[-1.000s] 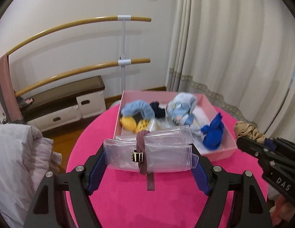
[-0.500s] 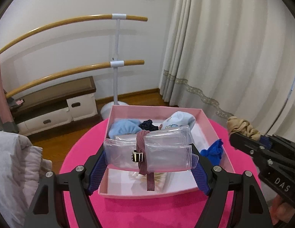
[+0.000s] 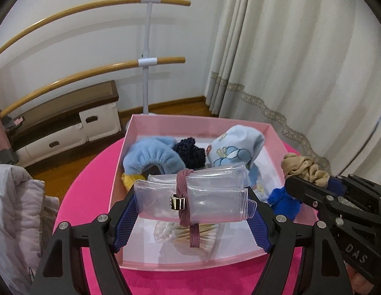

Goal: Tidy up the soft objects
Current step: 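Lower both items into the box and open both tools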

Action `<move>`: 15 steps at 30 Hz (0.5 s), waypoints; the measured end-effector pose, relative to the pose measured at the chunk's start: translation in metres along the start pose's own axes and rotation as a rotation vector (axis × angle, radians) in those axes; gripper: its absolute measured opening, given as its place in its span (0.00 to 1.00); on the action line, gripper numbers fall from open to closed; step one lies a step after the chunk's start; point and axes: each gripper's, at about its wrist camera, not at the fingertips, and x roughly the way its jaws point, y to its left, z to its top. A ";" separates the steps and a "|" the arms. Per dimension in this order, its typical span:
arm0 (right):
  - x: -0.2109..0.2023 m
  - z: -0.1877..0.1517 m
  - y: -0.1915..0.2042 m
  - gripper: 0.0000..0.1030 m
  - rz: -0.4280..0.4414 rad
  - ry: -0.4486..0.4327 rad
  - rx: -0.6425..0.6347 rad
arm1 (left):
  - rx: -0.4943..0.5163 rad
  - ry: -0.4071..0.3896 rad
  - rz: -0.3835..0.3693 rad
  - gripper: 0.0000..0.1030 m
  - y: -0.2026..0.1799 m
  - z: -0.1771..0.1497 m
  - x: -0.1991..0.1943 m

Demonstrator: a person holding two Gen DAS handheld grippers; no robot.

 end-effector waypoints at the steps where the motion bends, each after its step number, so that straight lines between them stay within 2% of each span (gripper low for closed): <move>1: 0.002 0.000 -0.001 0.34 0.003 -0.002 0.005 | -0.003 0.005 0.003 0.74 -0.002 0.001 0.002; 2: 0.003 0.000 -0.002 0.38 0.004 -0.003 0.010 | -0.006 0.015 0.006 0.74 -0.001 0.002 0.005; 4: 0.005 0.000 -0.005 0.55 0.004 -0.004 0.017 | -0.006 0.030 0.017 0.76 -0.001 0.003 0.010; 6: 0.007 0.000 -0.006 0.64 0.005 -0.007 0.020 | -0.012 0.023 0.036 0.88 0.000 0.003 0.012; 8: 0.006 0.000 -0.008 0.77 0.009 -0.016 0.027 | -0.030 0.003 0.042 0.93 0.003 0.005 0.007; 9: 0.005 -0.001 -0.009 0.90 0.011 -0.021 0.031 | -0.035 -0.003 0.042 0.95 0.005 0.005 0.006; 10: 0.003 -0.001 -0.011 0.98 0.008 -0.030 0.041 | -0.041 -0.012 0.045 0.96 0.006 0.006 0.004; 12: 0.000 -0.001 -0.012 1.00 0.008 -0.038 0.055 | -0.051 -0.028 0.059 0.99 0.008 0.007 -0.002; 15: -0.004 -0.003 -0.014 1.00 -0.012 -0.045 0.079 | -0.051 -0.053 0.081 0.99 0.008 0.005 -0.008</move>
